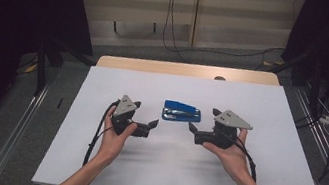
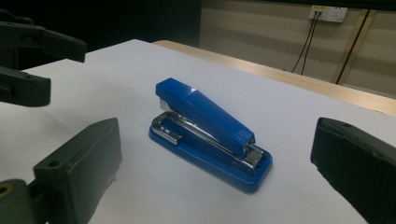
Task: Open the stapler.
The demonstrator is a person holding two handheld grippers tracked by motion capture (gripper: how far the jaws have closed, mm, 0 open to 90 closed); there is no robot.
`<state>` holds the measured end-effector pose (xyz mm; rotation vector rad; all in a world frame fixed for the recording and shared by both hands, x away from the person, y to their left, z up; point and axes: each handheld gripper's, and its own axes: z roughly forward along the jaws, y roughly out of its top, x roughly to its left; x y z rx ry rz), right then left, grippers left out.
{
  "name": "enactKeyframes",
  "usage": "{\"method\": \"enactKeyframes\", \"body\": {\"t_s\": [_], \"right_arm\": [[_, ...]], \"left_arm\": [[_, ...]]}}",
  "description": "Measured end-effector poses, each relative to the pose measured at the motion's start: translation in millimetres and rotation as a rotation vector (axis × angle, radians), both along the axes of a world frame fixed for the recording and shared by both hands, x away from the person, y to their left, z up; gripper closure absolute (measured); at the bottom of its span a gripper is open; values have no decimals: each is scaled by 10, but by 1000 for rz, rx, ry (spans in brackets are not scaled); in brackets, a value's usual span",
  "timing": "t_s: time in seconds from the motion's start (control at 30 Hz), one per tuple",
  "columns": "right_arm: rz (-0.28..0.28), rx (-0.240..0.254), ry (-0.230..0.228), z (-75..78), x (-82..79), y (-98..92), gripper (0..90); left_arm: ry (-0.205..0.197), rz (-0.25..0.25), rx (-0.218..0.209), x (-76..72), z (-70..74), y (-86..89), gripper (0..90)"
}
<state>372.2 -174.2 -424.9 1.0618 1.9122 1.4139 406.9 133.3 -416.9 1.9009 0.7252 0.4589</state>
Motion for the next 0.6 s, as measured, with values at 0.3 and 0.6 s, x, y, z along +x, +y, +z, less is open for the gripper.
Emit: {"method": "enactKeyframes", "body": {"t_s": [0.3,0.6], "right_arm": [[33,7,-8,-14,186,159,130],[51,-3,20,-72,375,292,217]], "left_arm": [[-7,-4,-9,136,9,-50,56],[1,11,-22,334,-31,-105,69]]}}
